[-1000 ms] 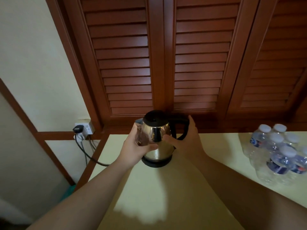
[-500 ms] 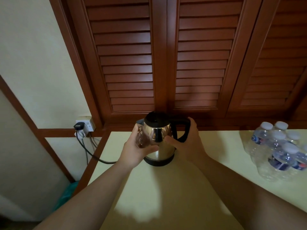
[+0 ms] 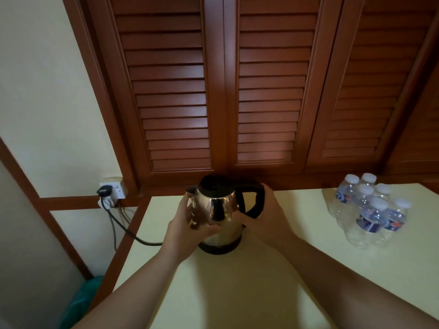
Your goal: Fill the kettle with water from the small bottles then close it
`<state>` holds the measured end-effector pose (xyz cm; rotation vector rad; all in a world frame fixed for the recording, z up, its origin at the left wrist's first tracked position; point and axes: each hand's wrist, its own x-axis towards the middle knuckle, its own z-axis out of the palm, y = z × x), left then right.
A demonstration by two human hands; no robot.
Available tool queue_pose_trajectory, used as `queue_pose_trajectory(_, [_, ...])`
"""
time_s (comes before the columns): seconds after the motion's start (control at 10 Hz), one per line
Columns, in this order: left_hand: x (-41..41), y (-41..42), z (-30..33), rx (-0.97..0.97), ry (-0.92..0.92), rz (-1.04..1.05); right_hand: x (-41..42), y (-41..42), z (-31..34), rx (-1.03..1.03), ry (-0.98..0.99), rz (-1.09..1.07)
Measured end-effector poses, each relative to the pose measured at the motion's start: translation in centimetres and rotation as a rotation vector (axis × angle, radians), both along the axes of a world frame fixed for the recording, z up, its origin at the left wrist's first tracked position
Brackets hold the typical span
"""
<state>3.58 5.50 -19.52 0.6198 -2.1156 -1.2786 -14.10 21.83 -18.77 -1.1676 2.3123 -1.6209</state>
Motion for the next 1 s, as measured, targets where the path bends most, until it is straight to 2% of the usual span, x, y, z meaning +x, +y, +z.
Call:
queue_pose_trajectory(0.2, [0.6,-0.3,-0.4,-0.003,-0.063,-0.033,0.7,0.7,1.5,0.125,0.277,-0.009])
queue_pose_trajectory(0.3, [0.6,-0.8,-0.5,-0.006,-0.090,-0.054,0.6,0.7,2.1,0.148,0.310,-0.018])
queue_pose_trajectory(0.6, [0.3,-0.9,-0.5,-0.024,-0.110,-0.051,0.9,0.2,2.1,0.153,0.309,-0.043])
queue_pose_trajectory(0.8, [1.2,-0.3,0.7,-0.076,-0.171,-0.071,1.1,0.9,2.8,0.217,0.258,0.018])
queue_pose_trajectory(0.9, [3.1,1.2,2.2,-0.186,-0.240,-0.078,1.1,2.2,2.4,0.212,0.129,-0.053])
queue_pose_trajectory(1.0, [6.6,2.3,1.5,-0.170,-0.422,-0.027,2.1,5.8,0.0,0.305,0.118,-0.193])
